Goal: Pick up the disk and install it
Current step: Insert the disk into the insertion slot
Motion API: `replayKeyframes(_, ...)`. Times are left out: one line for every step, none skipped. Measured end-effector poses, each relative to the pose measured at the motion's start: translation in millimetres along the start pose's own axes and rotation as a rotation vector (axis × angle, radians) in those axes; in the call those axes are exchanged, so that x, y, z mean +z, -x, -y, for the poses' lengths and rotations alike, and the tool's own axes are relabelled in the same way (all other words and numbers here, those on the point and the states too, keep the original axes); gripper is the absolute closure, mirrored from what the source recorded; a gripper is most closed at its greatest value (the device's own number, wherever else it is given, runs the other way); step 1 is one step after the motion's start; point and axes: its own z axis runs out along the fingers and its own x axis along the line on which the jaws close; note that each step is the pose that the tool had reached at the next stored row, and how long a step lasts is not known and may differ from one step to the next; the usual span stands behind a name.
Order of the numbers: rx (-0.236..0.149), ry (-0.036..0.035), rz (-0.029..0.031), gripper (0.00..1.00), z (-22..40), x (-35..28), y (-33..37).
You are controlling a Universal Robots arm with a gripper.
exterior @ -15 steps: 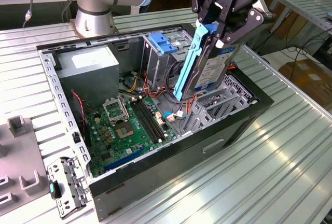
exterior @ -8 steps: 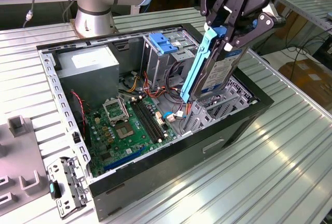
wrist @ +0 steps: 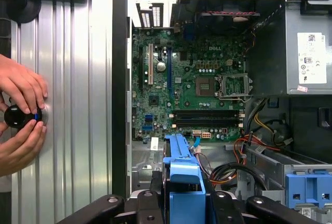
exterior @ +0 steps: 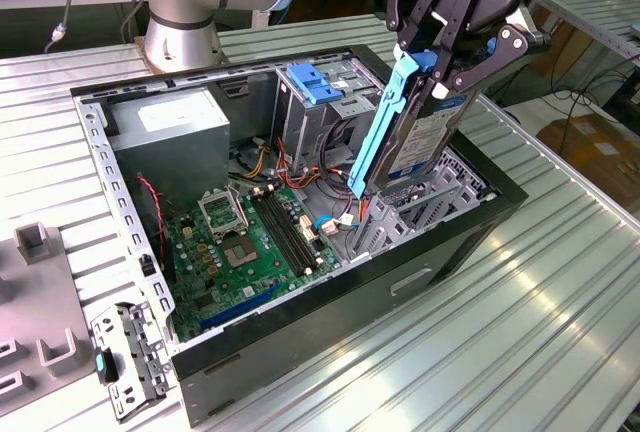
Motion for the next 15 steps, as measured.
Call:
replayKeyframes(0.000,0.0000,0.0000,0.63,0.0,0.0,0.0)
replayKeyframes(0.000,0.0000,0.0000,0.63,0.0,0.0,0.0)
replayKeyframes(0.000,0.0000,0.0000,0.63,0.0,0.0,0.0)
replayKeyframes(0.000,0.0000,0.0000,0.63,0.1,0.0,0.0)
replayKeyframes(0.000,0.0000,0.0000,0.63,0.4,0.1,0.0)
replayKeyframes(0.000,-0.0001,0.0001,0.63,1.8,0.7,0.0)
replayKeyframes(0.000,0.0000,-0.0001,0.63,3.7,1.0,0.1)
replayKeyframes(0.000,-0.0001,0.0001,0.63,5.2,1.5,0.1)
replayKeyframes(0.000,0.0000,0.0000,0.63,8.2,2.3,0.2)
replayKeyframes(0.000,0.0000,0.0000,0.63,11.9,3.5,0.2)
replayKeyframes(0.000,0.0000,0.0000,0.63,15.0,4.3,0.3)
replayKeyframes(0.000,0.0000,0.0000,0.63,18.8,5.2,0.4)
replayKeyframes(0.000,0.0000,0.0000,0.63,23.7,6.3,0.5)
replayKeyframes(0.000,0.0000,0.0000,0.63,27.4,7.2,0.5)
replayKeyframes(0.000,0.0000,-0.0001,0.63,31.0,8.1,0.6)
